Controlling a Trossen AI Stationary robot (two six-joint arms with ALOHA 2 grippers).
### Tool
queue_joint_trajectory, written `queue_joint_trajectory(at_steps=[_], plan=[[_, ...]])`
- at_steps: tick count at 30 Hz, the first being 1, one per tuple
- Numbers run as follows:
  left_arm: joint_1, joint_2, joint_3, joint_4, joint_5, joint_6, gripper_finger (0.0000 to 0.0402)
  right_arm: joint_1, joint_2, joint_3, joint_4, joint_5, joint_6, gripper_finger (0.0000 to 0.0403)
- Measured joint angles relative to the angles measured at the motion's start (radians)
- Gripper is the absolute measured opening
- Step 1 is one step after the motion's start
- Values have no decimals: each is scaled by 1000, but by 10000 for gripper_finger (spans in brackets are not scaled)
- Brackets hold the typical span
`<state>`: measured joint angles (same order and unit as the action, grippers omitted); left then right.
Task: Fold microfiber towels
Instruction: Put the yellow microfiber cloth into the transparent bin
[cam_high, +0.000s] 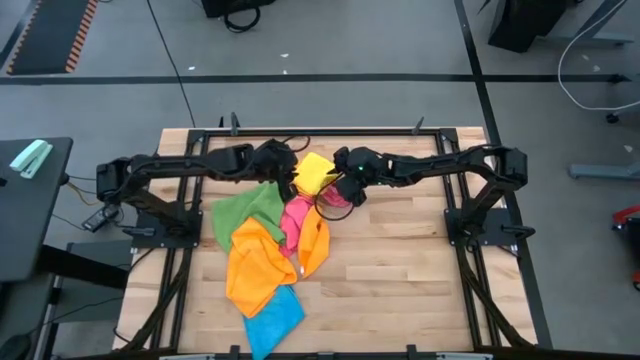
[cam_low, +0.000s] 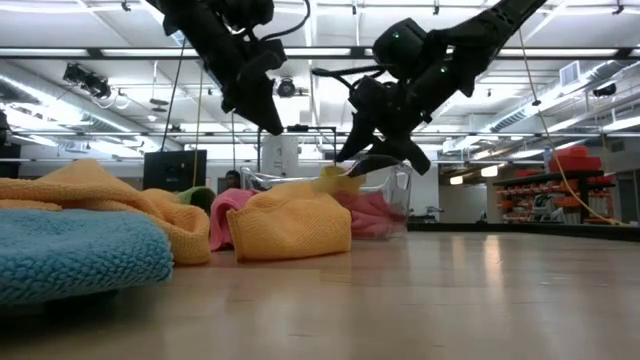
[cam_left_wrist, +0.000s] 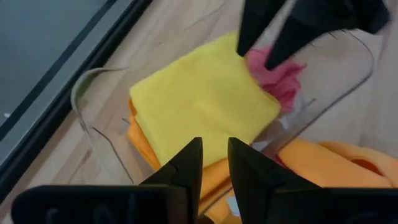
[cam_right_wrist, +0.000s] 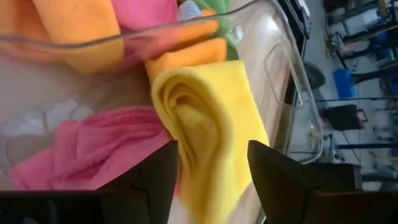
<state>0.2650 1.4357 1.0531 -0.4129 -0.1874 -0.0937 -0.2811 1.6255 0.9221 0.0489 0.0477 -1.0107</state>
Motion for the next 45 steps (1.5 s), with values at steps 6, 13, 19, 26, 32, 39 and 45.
queue_joint_trajectory(at_steps=[6,13,19,26,32,39,45], plan=[[0,4,0,-2,0,-22,81,-39,0,-10,-25,4,36,163],[-2,4,0,-10,1,-52,82,-21,-8,112,-295,117,224,147],[-1,4,0,-10,1,-21,86,-22,-8,229,-420,45,282,165],[0,4,0,-5,0,16,77,13,70,312,-485,37,323,228],[-1,4,0,-7,1,27,73,41,193,445,-641,65,294,263],[-1,4,0,-30,1,27,79,38,261,475,-679,128,207,268],[-1,4,0,-26,1,28,74,28,276,476,-647,135,188,267]])
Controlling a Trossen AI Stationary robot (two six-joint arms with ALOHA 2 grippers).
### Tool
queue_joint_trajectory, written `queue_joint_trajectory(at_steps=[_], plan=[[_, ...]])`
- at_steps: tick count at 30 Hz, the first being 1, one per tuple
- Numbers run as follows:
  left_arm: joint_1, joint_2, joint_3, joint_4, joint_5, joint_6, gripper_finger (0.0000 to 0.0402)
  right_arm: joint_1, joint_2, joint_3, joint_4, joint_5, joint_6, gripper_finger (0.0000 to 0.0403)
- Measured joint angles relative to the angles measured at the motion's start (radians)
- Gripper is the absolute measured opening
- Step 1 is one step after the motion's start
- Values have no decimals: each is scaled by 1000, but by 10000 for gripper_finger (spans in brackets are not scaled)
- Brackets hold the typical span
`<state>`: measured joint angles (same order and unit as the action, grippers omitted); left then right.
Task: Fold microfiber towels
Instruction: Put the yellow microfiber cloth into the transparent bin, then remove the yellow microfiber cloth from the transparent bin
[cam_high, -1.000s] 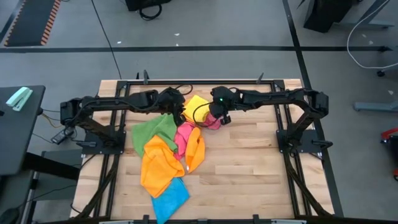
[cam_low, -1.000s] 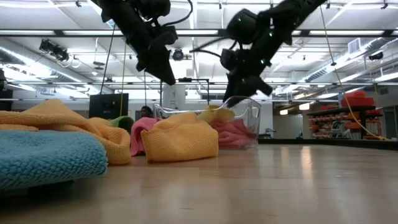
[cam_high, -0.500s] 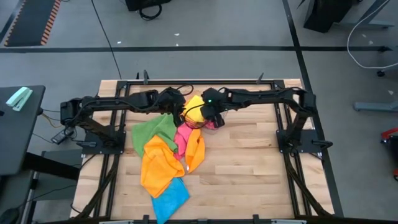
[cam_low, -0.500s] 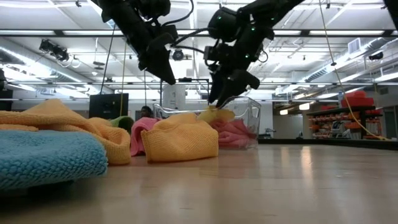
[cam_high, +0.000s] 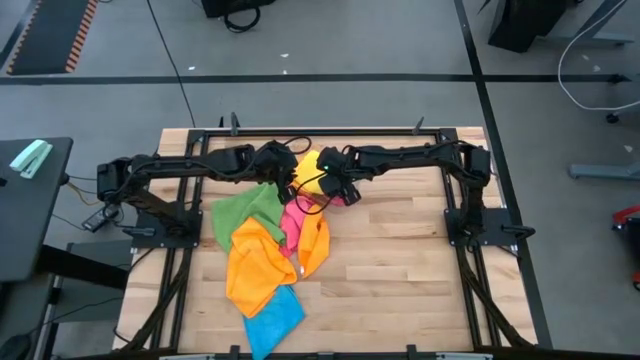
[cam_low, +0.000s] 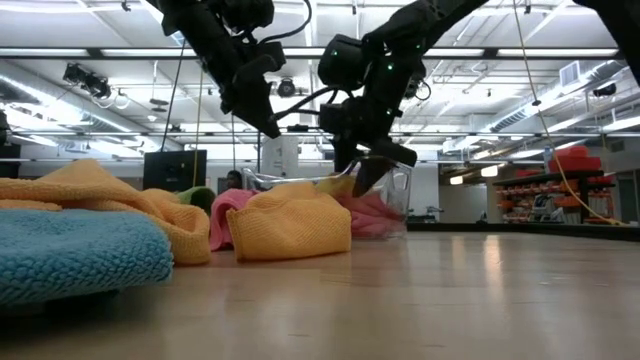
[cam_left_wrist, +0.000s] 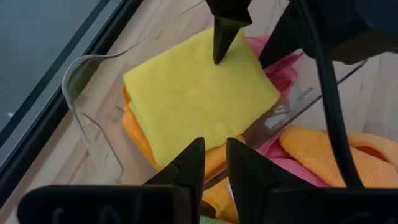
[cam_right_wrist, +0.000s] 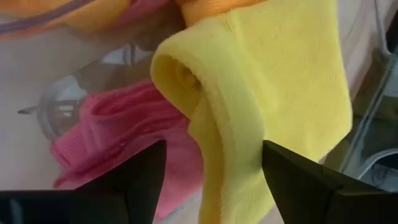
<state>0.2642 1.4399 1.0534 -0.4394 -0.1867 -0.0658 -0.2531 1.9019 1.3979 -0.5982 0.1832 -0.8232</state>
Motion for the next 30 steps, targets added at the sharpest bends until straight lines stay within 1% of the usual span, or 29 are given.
queue_joint_trajectory(at_steps=[5,7,10,17,26,30], plan=[[0,0,0,0,0,0,72,-2,-31,0,2,40,-11,252],[0,0,0,0,0,0,75,1,-40,14,-71,42,11,245],[0,0,0,2,0,1,78,2,-41,70,-142,13,49,237],[0,0,0,25,0,13,69,-25,-28,161,-177,-64,34,224],[2,1,0,35,3,57,71,-25,127,316,-358,-113,33,221],[1,1,0,25,3,66,72,-19,168,365,-373,-105,0,219]])
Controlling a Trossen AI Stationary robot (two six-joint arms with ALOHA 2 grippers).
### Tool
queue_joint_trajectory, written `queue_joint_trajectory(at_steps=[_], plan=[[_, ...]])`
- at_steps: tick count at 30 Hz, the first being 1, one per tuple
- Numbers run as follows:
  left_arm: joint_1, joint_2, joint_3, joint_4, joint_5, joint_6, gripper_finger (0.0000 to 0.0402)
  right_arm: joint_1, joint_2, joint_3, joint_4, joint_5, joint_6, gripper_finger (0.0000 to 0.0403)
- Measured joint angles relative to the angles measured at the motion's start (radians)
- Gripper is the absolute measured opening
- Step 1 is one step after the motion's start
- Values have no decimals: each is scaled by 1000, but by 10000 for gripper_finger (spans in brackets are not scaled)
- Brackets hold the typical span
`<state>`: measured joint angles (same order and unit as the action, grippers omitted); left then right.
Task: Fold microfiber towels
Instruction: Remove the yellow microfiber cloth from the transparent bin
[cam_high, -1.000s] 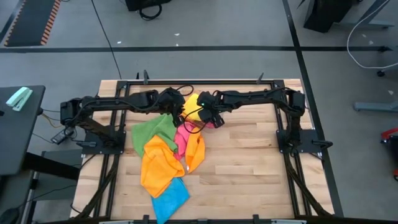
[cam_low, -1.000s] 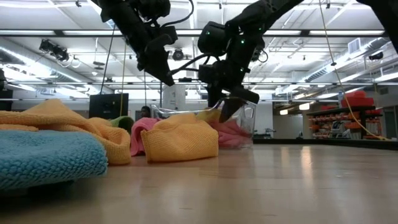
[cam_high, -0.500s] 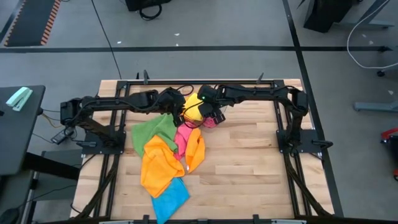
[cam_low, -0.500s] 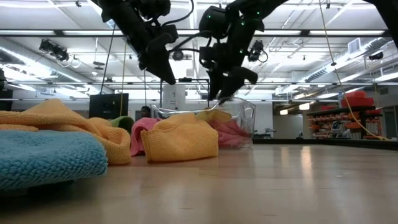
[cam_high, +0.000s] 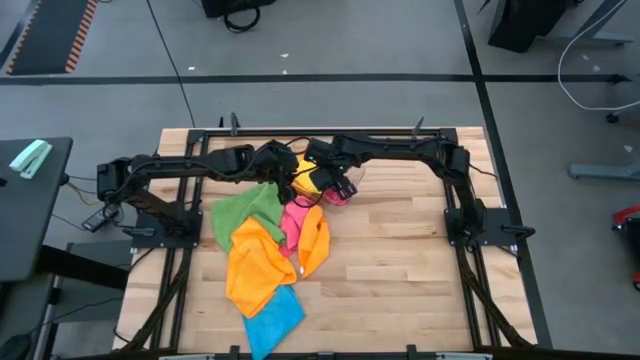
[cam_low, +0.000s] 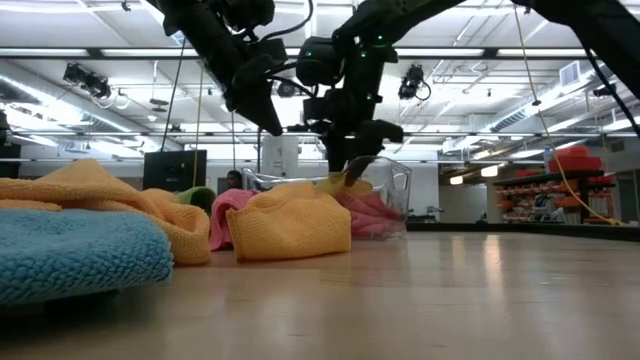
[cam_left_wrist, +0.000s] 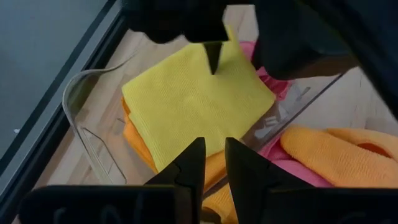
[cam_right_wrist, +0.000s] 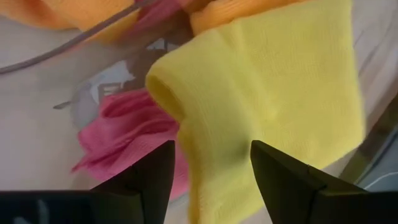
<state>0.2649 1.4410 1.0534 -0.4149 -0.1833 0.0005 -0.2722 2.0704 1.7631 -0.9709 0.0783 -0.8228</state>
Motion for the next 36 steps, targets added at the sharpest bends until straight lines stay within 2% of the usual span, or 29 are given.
queue_joint_trajectory(at_steps=[14,19,28,30,36], plan=[[0,0,0,-22,-4,-14,70,-11,54,5,33,64,-114,208],[0,0,0,-28,-4,-15,68,-11,56,5,56,84,-128,159],[-1,-38,0,-84,-7,11,62,-11,50,5,33,86,-132,25],[2,-70,0,-100,-15,11,59,-11,32,4,31,85,-132,11],[2,-102,0,-130,-25,10,55,-11,-63,4,16,86,-117,10]])
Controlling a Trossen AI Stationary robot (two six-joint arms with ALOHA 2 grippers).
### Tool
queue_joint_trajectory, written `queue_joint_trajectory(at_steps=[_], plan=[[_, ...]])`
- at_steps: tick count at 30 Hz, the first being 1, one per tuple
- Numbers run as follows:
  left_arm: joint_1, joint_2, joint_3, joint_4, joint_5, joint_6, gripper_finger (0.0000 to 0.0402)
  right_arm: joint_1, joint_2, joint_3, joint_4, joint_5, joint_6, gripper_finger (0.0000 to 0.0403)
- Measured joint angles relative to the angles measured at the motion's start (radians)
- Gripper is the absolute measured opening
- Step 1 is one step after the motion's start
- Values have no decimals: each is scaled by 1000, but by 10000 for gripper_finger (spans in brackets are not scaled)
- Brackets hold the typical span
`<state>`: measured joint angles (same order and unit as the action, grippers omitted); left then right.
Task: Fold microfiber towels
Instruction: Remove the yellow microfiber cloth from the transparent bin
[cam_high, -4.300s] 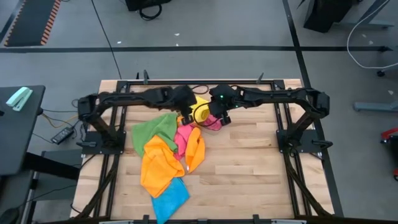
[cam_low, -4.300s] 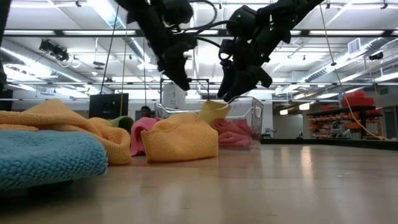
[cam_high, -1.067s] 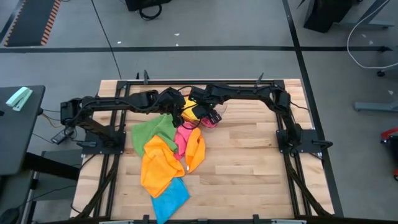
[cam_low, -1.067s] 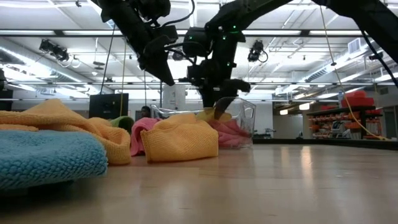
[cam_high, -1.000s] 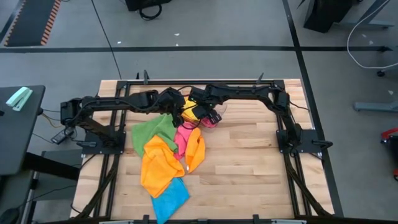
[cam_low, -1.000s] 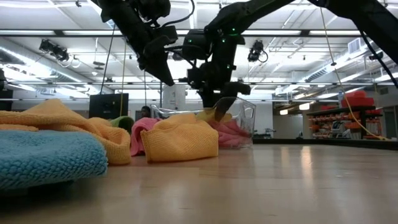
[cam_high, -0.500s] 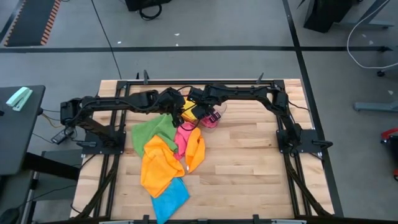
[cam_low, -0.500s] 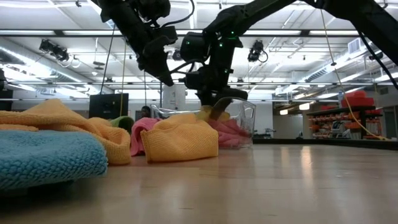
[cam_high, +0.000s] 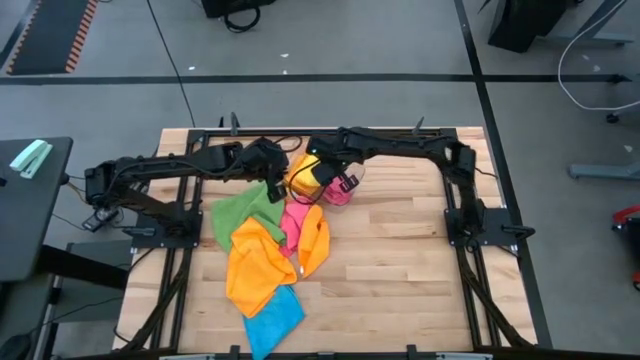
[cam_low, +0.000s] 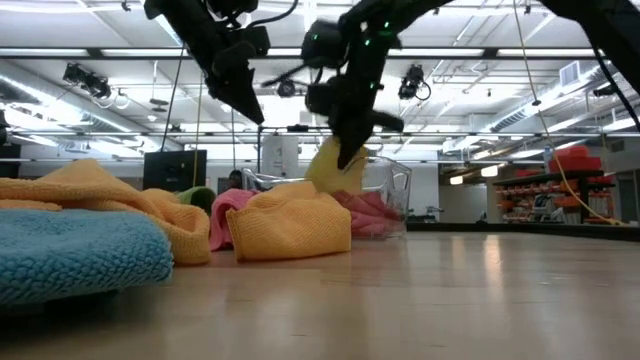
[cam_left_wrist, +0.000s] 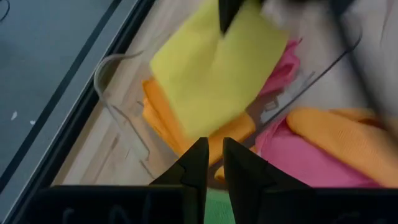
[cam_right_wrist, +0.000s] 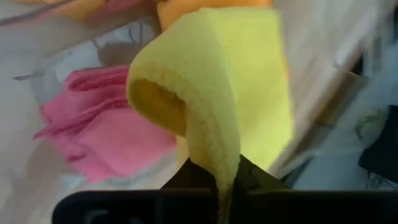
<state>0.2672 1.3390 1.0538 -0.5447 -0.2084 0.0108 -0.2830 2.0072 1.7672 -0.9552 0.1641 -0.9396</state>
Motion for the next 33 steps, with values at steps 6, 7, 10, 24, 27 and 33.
queue_joint_trajectory(at_steps=[6,7,10,24,27,33], plan=[[0,0,0,-5,-9,-30,54,6,-122,0,-26,1,63,9],[-3,0,0,6,-9,-33,53,11,-141,0,-34,0,80,9],[-20,0,0,39,-8,-52,55,30,-204,0,-82,-4,146,9],[-187,0,0,212,70,-75,79,266,-364,-7,-363,-373,624,15],[-211,0,0,228,70,-106,75,342,-365,-65,-361,-555,652,16],[-245,0,0,231,69,-124,67,467,-364,-252,-291,-822,721,16]])
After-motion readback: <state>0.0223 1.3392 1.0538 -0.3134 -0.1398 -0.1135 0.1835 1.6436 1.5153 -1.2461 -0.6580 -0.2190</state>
